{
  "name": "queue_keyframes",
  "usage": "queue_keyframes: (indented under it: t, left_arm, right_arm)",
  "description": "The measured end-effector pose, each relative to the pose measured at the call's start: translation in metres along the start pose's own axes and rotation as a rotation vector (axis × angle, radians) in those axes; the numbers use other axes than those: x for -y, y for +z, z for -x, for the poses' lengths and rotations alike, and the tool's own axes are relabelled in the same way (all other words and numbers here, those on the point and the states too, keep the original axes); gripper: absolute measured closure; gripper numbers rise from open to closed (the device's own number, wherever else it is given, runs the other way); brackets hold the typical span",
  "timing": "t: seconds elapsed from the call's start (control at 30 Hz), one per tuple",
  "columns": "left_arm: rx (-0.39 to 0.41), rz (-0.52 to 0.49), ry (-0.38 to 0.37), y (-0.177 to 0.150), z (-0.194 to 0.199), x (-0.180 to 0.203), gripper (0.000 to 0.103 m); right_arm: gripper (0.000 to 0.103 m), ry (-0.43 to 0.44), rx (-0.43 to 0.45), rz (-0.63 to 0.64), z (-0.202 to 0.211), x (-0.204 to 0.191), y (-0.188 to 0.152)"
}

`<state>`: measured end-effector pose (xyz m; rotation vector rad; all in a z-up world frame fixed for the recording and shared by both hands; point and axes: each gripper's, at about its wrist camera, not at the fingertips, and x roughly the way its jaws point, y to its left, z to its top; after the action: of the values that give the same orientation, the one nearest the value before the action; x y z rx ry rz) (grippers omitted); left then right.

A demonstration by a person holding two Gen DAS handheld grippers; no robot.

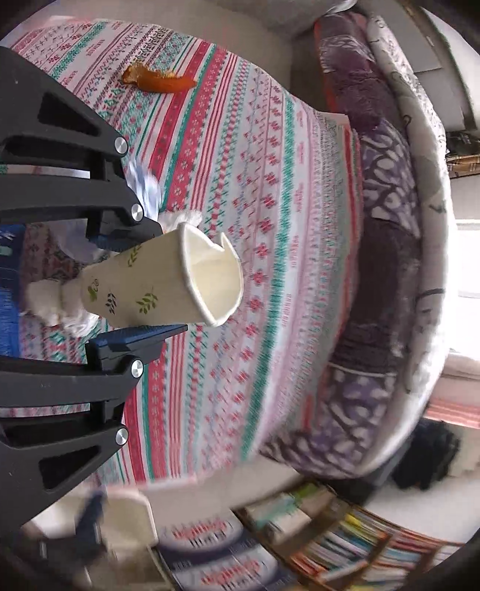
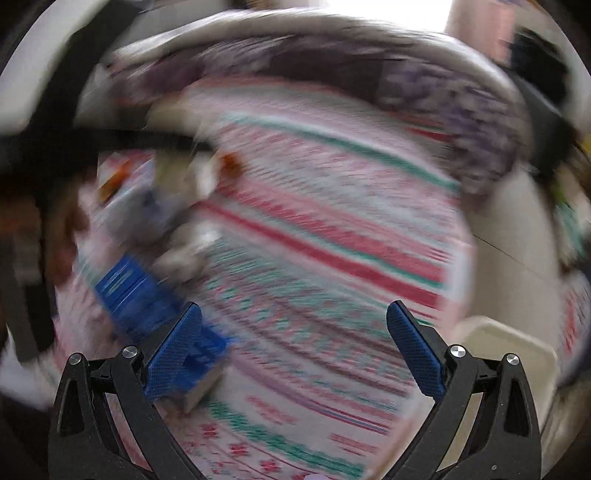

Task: Collect trash
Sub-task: 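Grasp the white leaf-print paper cup with the left tool, then grasp the blue toothpaste box with the right tool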

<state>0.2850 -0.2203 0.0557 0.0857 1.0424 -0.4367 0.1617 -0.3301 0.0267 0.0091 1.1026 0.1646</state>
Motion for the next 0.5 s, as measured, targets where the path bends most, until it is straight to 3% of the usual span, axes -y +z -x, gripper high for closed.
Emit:
queue_keyframes:
  t: [0.27,0.4,0.5]
  left_arm:
    - [0.094,0.13,-0.09,-0.015,0.079,-0.034,0.07]
    - [0.135,0.133,-0.083,-0.025,0.108,-0.045,0.07]
    - [0.163,0.142,-0.083,-0.029,0.125,-0.057,0.07]
  right_arm:
    - [0.007,0.259,-0.109,0.192,-0.031,-0.052,0.008]
    - [0.007,0.258,-0.168,0.254,-0.046,-0.072,0.005]
    - [0.007,0.245,-0.201,0.232,-0.061,-0.071,0.0]
